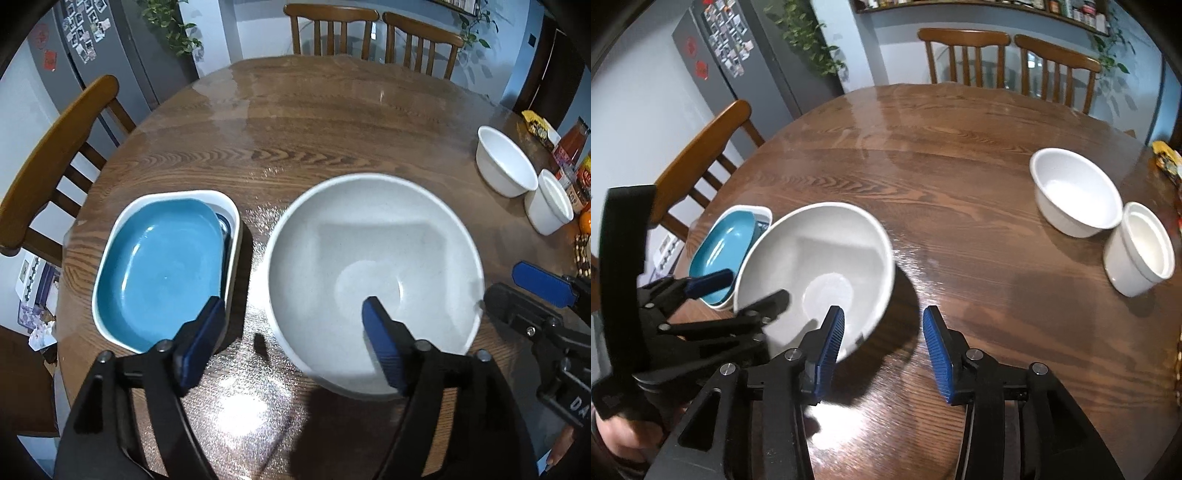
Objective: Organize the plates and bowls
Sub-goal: 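Lower the large bowl onto the teal dish and open the left tool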
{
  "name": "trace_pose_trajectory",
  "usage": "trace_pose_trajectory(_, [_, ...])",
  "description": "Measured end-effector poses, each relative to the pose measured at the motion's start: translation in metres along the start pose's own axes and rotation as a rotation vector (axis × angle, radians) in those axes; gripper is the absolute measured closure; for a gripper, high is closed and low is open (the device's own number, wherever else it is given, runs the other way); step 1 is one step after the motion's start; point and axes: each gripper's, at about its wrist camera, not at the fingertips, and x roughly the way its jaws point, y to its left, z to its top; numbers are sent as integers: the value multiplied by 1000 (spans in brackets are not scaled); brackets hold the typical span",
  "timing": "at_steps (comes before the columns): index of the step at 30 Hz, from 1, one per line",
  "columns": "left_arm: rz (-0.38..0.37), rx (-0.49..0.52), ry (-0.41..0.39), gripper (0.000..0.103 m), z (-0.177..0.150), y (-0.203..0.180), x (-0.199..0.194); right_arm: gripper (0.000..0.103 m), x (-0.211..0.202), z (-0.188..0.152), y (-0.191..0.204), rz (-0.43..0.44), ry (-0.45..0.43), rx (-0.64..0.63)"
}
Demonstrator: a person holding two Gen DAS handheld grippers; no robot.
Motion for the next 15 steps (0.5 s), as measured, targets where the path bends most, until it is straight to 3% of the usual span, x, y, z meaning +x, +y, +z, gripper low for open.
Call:
trace_pose_trajectory(5, [-9,-14,-44,19,6,-5,-21,51,-17,-8,-26,-33,-26,52])
trace_pose_trajectory(7, [-18,-8,-54,19,7,-11,-26,40,-23,-10,-35,-50,-37,74])
trace_pose_trajectory(9, [-25,5,-62,18,7,-20,-30,40,-30,-14,-45,-67,-50,97])
trace_pose_trajectory(12, [-41,28,-63,1,8,-35,-32,39,-40,-18,-56,-103,-65,112])
trace_pose_trajectory(15, [-51,64,-71,1,9,-53,-36,39,-50,-19,-64,-142,-86,110])
